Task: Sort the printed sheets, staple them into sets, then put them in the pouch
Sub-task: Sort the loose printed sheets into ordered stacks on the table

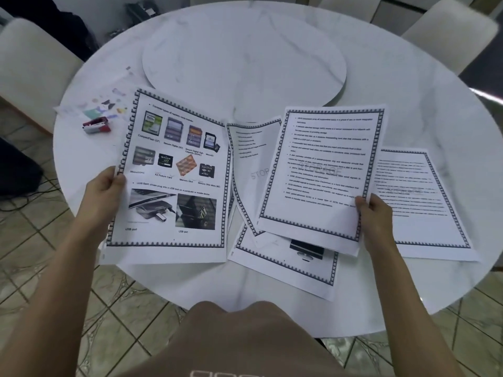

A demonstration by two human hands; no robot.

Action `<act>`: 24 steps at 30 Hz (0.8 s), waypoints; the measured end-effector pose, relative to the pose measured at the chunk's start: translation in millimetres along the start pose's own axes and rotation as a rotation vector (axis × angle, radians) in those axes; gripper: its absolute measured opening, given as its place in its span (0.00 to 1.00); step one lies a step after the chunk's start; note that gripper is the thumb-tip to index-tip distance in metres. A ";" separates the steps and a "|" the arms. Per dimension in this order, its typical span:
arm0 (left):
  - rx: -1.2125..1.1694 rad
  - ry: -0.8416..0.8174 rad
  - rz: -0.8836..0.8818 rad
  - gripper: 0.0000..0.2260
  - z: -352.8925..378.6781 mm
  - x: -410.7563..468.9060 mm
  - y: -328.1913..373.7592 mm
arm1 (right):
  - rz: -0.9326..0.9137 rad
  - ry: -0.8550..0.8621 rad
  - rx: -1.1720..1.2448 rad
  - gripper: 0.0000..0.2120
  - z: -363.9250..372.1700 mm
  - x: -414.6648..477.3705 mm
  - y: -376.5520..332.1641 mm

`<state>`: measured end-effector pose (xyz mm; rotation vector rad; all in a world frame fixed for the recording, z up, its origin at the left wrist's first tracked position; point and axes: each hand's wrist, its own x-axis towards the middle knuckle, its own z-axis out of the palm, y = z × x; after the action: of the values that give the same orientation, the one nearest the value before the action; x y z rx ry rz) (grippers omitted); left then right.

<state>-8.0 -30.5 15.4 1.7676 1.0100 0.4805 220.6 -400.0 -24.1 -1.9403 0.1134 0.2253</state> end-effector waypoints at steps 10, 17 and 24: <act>0.097 0.059 -0.001 0.10 -12.2 -0.3 -1.2 | 0.107 -0.083 -0.045 0.06 47.0 5.4 4.2; -0.005 0.149 -0.001 0.09 -31.2 -4.2 11.3 | 0.128 -0.076 -0.061 0.09 34.7 14.3 14.6; -0.104 0.133 0.045 0.11 -11.6 -5.2 29.4 | 0.155 -0.124 0.117 0.11 12.2 18.3 7.5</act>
<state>-7.1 -32.5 47.3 1.6855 1.0207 0.6747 235.8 -390.9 -39.2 -1.7980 0.1907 0.4319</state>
